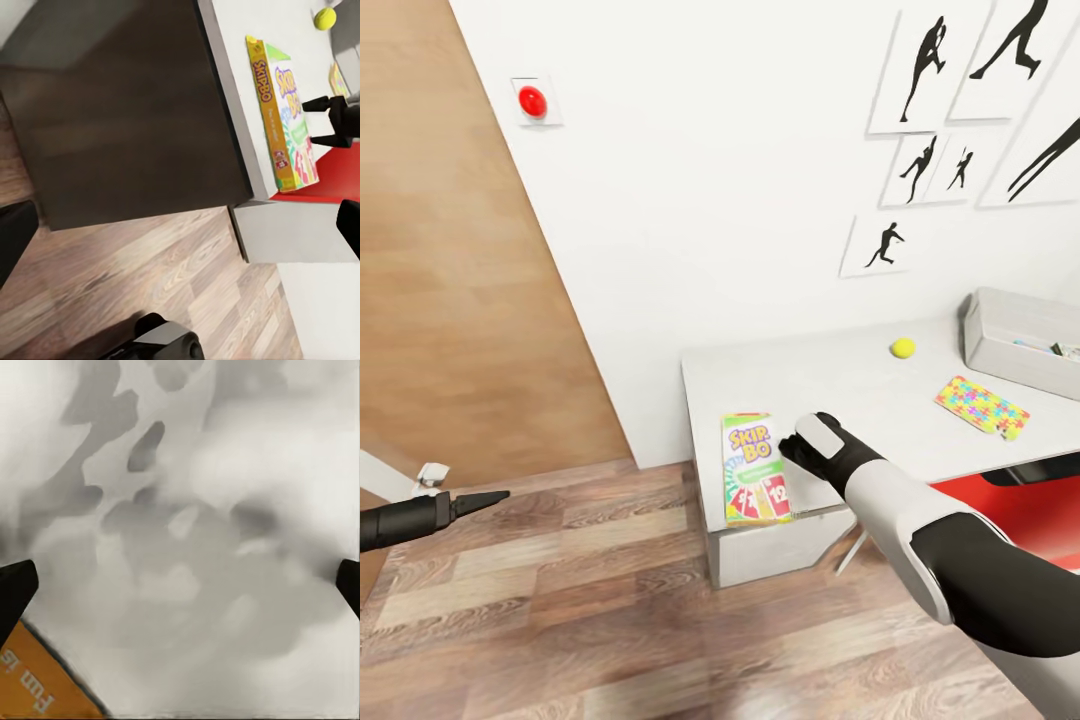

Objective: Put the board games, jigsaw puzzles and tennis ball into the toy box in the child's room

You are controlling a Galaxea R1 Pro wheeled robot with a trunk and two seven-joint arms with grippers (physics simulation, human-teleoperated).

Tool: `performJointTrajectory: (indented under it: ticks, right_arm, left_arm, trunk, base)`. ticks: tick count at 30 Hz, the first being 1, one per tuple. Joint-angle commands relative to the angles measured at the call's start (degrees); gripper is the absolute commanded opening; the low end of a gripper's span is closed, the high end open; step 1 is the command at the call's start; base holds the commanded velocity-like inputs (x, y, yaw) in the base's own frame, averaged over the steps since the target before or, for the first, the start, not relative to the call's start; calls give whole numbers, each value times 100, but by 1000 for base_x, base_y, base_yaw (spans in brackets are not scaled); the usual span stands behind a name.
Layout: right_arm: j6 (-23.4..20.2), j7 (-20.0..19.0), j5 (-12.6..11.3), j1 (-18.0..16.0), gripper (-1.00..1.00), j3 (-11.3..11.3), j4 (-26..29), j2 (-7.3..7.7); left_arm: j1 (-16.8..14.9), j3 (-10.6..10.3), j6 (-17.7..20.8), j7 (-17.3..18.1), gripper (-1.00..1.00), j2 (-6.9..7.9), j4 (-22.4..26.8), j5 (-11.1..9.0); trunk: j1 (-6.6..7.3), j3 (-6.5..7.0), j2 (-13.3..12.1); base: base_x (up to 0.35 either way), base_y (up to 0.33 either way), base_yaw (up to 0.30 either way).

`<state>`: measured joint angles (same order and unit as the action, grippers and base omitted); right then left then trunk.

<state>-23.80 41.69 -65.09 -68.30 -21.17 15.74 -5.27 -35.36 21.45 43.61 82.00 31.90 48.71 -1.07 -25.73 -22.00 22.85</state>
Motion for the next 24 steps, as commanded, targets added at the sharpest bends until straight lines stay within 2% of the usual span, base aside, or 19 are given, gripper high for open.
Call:
performJointTrajectory:
  ticks: [1, 24]
  right_arm:
    - [7, 14, -195, 98, 100, 61, 8, 0]
    - [7, 14, -188, 98, 100, 61, 8, -10]
  left_arm:
    - [-6, -1, 60, 18, 100, 1, -2, -6]
    - [-7, -1, 60, 18, 100, -13, -2, 2]
  trunk:
    - [-5, -11, 7]
    - [-5, -11, 7]
  base:
    - [1, 140, 0]
    - [-12, 89, 0]
